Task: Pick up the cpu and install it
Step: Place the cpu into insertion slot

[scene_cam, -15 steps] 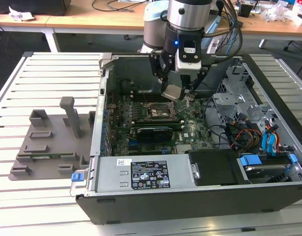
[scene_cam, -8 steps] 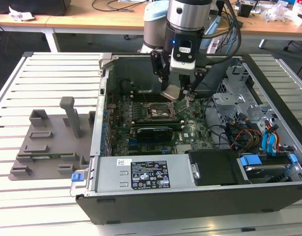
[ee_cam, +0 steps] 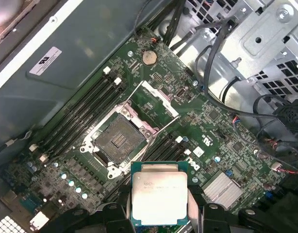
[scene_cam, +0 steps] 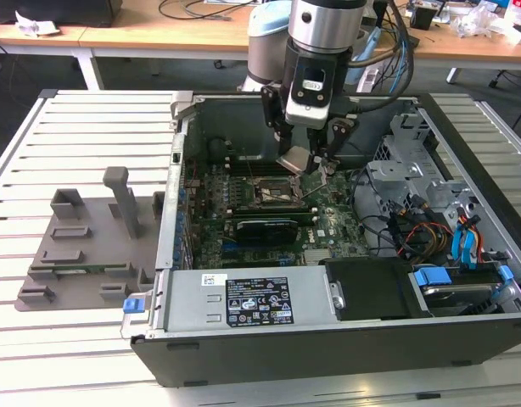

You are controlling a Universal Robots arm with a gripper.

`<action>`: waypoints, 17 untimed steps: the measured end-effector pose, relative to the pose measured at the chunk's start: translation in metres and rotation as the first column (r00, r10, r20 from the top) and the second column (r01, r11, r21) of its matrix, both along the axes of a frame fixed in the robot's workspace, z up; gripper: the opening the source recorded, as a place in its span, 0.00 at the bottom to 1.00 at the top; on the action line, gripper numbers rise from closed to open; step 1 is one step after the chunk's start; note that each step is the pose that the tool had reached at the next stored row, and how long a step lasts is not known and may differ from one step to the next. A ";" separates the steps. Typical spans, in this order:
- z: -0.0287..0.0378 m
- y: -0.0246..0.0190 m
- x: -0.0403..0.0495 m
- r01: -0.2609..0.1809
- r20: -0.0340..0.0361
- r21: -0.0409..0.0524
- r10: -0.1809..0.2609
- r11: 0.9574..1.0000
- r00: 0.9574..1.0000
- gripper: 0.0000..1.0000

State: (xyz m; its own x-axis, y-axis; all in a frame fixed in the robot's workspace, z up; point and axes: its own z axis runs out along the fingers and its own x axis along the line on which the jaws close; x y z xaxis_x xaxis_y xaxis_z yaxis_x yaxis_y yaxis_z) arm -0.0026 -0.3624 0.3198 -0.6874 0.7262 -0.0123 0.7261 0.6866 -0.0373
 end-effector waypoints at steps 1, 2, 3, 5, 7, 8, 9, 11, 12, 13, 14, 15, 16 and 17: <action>0.0000 0.0000 0.0000 0.016 0.000 0.000 -0.016 1.000 1.000 0.55; 0.0000 0.0000 0.0000 0.029 0.000 0.000 -0.029 1.000 1.000 0.55; 0.0000 0.0000 0.0000 0.036 0.000 0.000 -0.036 0.999 0.999 0.55; 0.0000 0.0000 0.0000 0.059 0.000 -0.001 -0.059 0.998 0.998 0.55; 0.0000 0.0000 0.0000 0.075 0.000 -0.001 -0.075 0.997 0.997 0.55; 0.0000 0.0000 0.0000 0.088 0.000 -0.001 -0.088 0.996 0.996 0.55; 0.0000 0.0000 0.0000 0.104 0.000 -0.001 -0.104 0.995 0.995 0.55; 0.0000 0.0000 0.0000 0.139 0.000 -0.001 -0.139 0.990 0.990 0.55; 0.0000 0.0000 0.0000 0.150 0.000 -0.001 -0.150 0.989 0.989 0.55; 0.0000 0.0000 0.0000 0.159 0.000 -0.001 -0.159 0.987 0.987 0.55; 0.0000 0.0000 0.0000 0.167 0.000 -0.001 -0.167 0.986 0.986 0.55; 0.0000 0.0000 0.0000 0.186 0.000 -0.002 -0.186 0.983 0.983 0.55; 0.0000 0.0000 0.0000 0.203 0.000 -0.002 -0.203 0.979 0.979 0.55; 0.0000 0.0000 0.0000 0.216 0.000 -0.002 -0.216 0.976 0.976 0.55</action>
State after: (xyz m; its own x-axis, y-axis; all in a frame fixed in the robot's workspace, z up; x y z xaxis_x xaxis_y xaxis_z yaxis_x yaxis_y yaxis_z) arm -0.0026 -0.3624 0.3198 -0.5141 0.8576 -0.0138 0.8573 0.5133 -0.0384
